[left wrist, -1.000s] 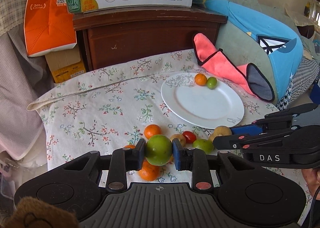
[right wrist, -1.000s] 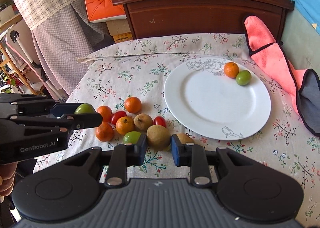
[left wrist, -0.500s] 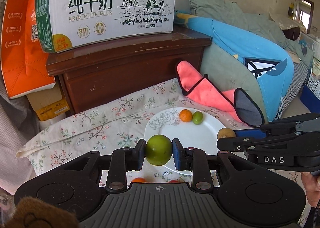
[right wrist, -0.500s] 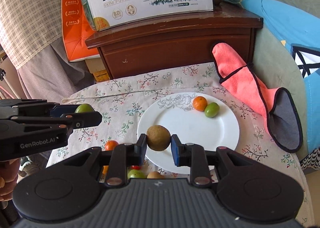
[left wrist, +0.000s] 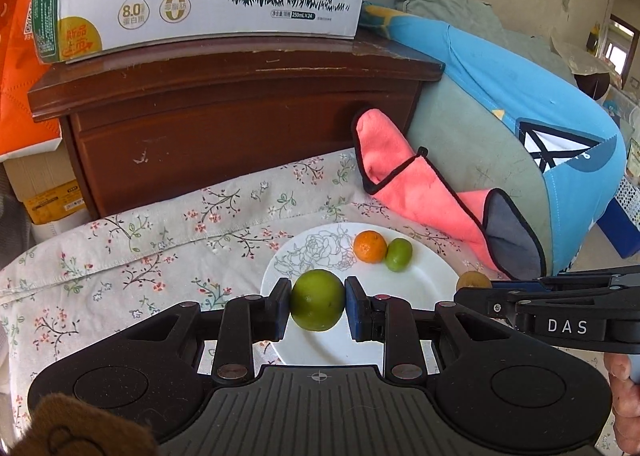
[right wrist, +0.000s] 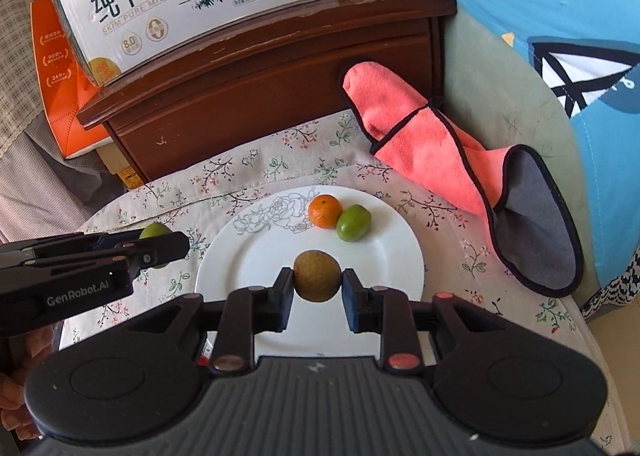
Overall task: Organize fruits
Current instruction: 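Carry both fruits onto the white plate and open both tools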
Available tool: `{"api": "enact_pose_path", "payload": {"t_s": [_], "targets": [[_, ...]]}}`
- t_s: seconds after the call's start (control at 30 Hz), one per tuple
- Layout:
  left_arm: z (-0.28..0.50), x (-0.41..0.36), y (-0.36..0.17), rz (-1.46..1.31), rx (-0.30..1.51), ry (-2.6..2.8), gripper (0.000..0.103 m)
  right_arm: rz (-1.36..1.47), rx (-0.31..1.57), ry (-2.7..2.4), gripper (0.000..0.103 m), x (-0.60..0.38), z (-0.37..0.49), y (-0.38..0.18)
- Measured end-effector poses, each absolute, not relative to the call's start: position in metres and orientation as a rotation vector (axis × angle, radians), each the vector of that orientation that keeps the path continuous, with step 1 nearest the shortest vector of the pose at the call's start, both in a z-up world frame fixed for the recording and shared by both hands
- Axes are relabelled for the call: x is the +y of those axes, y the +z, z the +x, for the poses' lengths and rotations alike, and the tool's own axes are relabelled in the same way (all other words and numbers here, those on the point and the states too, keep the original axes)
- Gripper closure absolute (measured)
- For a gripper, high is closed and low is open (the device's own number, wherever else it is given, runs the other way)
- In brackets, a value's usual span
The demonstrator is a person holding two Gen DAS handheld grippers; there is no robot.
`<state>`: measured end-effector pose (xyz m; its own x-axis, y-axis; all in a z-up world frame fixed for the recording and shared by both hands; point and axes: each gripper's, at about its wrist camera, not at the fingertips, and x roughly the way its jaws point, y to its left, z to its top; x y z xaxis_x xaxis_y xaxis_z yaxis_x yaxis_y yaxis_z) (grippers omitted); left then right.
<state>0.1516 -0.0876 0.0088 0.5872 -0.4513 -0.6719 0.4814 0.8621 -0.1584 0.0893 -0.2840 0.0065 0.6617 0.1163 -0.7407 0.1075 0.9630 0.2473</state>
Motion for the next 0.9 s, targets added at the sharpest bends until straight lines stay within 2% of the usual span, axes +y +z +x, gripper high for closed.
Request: {"api": "enact_pose_path", "payload": {"t_s": [0.53, 0.9], "targets": [[0.178, -0.106, -0.032, 0.013, 0.851, -0.525, 0.077, 0.322, 0.97, -0.113, 0.077, -0.298, 0.107, -0.036], [0.174, -0.103, -0.022, -0.019, 0.827, -0.507, 0.075, 0.372, 0.951, -0.122, 0.074, -0.3, 0.108, -0.033]]}}
